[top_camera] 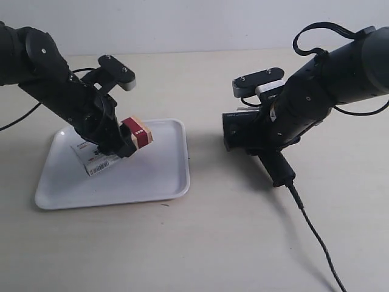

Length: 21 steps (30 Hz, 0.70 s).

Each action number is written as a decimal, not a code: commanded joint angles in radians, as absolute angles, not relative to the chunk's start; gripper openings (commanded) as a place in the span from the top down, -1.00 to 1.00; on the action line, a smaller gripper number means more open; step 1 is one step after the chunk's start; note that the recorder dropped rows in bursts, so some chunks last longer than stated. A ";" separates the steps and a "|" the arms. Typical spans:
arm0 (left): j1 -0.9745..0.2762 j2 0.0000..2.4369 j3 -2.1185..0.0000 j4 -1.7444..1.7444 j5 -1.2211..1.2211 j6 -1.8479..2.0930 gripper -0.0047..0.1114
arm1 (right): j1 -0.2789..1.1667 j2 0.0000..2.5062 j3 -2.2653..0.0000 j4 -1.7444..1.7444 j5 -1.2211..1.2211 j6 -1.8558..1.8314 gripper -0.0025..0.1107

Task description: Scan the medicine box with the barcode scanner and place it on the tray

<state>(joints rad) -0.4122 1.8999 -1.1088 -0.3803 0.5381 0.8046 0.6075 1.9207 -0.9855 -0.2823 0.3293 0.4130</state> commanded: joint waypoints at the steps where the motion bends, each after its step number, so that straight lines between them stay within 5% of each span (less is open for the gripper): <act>1: -0.428 1.897 -1.105 -0.380 0.528 0.845 0.91 | 0.603 1.921 -0.994 -0.289 0.315 0.421 0.88; 8: -0.428 1.985 -1.105 -0.395 0.491 0.837 0.89 | 0.603 1.921 -0.994 -0.289 0.322 0.421 0.88; 11: -0.428 2.012 -1.105 -0.385 0.482 0.837 0.71 | 0.605 1.921 -0.994 -0.289 0.329 0.433 0.85; 16: -0.428 2.012 -1.105 -0.387 0.466 0.832 0.18 | 0.605 1.921 -0.994 -0.291 0.321 0.452 0.43; 21: -0.428 2.012 -1.105 -0.412 0.468 0.830 0.02 | 0.605 1.921 -0.994 -0.291 0.317 0.452 0.03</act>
<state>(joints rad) -0.4237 2.0034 -1.1088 -0.3966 0.4748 0.8364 0.6075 1.9210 -0.9855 -0.2823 0.3306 0.4483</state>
